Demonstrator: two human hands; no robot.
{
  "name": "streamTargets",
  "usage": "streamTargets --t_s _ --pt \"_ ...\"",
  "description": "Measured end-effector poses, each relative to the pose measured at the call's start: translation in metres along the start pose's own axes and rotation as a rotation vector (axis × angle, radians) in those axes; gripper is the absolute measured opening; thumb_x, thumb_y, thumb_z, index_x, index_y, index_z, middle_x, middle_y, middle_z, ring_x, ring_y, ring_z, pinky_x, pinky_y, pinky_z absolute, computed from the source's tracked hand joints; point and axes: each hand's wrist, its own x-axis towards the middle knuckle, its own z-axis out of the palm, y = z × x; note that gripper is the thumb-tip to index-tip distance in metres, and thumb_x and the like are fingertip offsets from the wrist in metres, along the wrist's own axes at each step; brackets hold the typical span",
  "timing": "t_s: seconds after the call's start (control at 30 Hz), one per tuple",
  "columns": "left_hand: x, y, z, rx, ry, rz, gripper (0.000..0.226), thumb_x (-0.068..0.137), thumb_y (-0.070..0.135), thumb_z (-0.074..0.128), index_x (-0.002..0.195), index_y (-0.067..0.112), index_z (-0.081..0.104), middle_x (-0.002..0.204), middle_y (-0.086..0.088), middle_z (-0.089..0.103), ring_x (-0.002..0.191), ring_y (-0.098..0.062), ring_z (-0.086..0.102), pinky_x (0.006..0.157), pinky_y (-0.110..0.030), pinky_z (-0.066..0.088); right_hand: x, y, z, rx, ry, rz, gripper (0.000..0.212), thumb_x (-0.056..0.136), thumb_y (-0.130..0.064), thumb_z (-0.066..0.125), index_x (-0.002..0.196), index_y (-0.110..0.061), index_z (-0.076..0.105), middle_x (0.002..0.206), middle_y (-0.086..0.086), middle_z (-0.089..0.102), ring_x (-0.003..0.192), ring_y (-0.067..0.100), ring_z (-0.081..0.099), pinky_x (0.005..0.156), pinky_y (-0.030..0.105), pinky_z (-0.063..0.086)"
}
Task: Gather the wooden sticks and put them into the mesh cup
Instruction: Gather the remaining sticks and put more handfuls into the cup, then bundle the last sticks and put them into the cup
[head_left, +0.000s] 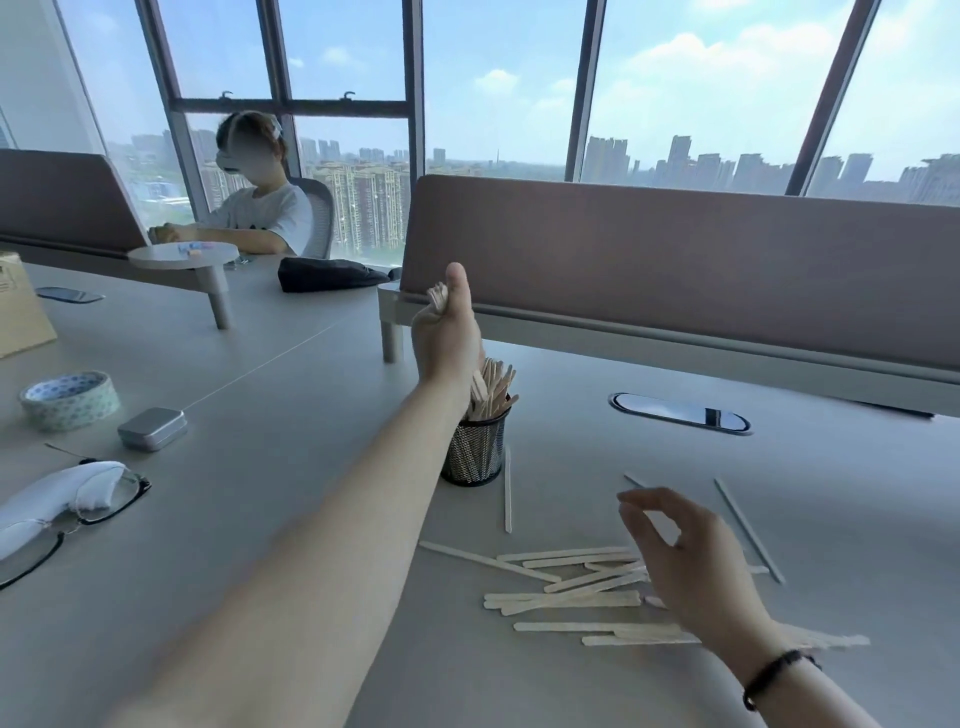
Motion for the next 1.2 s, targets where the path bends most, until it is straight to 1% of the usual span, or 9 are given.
streamTargets --t_s 0.13,0.27,0.43,0.57,0.7,0.8,0.93,1.07,1.2 --pt "0.006 -0.022 0.005 0.377 -0.052 -0.015 0.059 0.090 0.064 0.049 0.061 0.013 0.048 0.063 -0.006 0.062 0.071 -0.032 0.066 0.074 -0.042 0.056 -0.023 0.012 -0.010 -0.124 -0.049 -0.071 0.006 0.091 -0.034 0.067 0.092 -0.040 0.068 0.102 -0.028 0.066 0.053 0.001 0.065 0.065 0.029 0.054" --pt "0.004 -0.027 0.004 0.513 -0.048 0.171 0.023 0.089 0.034 0.063 0.083 0.012 0.060 0.075 0.003 0.063 0.083 -0.028 0.064 0.067 -0.029 0.042 -0.029 0.022 -0.005 -0.269 -0.093 -0.170 0.017 0.087 -0.046 0.057 0.098 -0.040 0.069 0.101 -0.029 0.065 0.094 0.003 0.063 0.080 0.028 0.049" --pt "0.006 -0.009 -0.010 0.730 -0.104 0.526 0.029 0.090 0.008 0.059 0.118 0.013 0.066 0.097 -0.006 0.067 0.093 -0.022 0.060 0.078 -0.027 0.044 -0.029 0.019 -0.005 -0.226 -0.045 -0.192 0.015 0.086 -0.042 0.061 0.099 -0.040 0.068 0.102 -0.029 0.065 0.076 -0.005 0.054 0.072 0.026 0.045" --pt "0.004 -0.008 -0.014 1.006 -0.172 0.577 0.035 0.095 0.010 0.045 0.117 0.011 0.073 0.124 -0.012 0.070 0.118 -0.032 0.060 0.090 -0.036 0.047 -0.030 0.020 -0.008 -0.308 -0.052 -0.197 0.021 0.089 -0.044 0.063 0.110 -0.038 0.066 0.113 -0.026 0.064 0.089 0.009 0.062 0.079 0.023 0.041" --pt "-0.014 -0.018 -0.016 1.226 -0.273 0.480 0.030 0.091 0.010 0.042 0.063 0.014 0.052 0.084 -0.013 0.064 0.087 -0.036 0.059 0.065 -0.033 0.035 -0.027 0.024 -0.010 -0.503 -0.242 -0.147 0.058 0.093 -0.066 0.045 0.144 -0.037 0.045 0.152 -0.019 0.041 0.144 0.006 0.031 0.115 0.022 0.020" --pt "-0.023 -0.019 -0.016 1.322 -0.294 0.530 0.031 0.097 0.020 0.038 0.083 0.013 0.065 0.099 -0.012 0.069 0.097 -0.034 0.058 0.073 -0.034 0.038 -0.028 0.024 -0.010 -0.562 -0.329 -0.133 0.072 0.091 -0.075 0.029 0.152 -0.036 0.030 0.161 -0.017 0.027 0.151 0.004 0.014 0.123 0.032 0.009" --pt "-0.027 -0.030 -0.014 1.416 -0.306 0.705 0.045 0.103 0.034 0.037 0.139 0.012 0.053 0.149 -0.017 0.050 0.144 -0.034 0.035 0.120 -0.046 0.018 -0.028 0.021 -0.013 -0.569 -0.277 -0.144 0.079 0.086 -0.080 0.022 0.150 -0.036 0.034 0.159 -0.017 0.033 0.148 0.003 0.021 0.124 0.035 0.009" --pt "-0.078 -0.053 -0.018 1.197 -0.508 1.118 0.035 0.094 0.035 0.055 0.115 0.011 0.069 0.131 -0.015 0.063 0.122 -0.037 0.054 0.108 -0.048 0.039 -0.014 0.036 -0.035 -0.647 -0.090 -0.037 0.089 0.078 -0.087 0.023 0.147 -0.032 0.039 0.155 -0.012 0.040 0.148 0.008 0.026 0.123 0.041 0.010" --pt "-0.121 -0.092 -0.038 1.230 -0.736 0.702 0.053 0.093 0.063 0.047 0.129 0.028 0.064 0.150 -0.006 0.050 0.137 -0.029 0.047 0.108 -0.041 0.040 -0.003 0.068 -0.066 -0.646 0.021 0.258 0.086 0.082 -0.083 0.030 0.142 -0.023 0.045 0.149 -0.001 0.049 0.145 0.019 0.031 0.119 0.052 0.017"
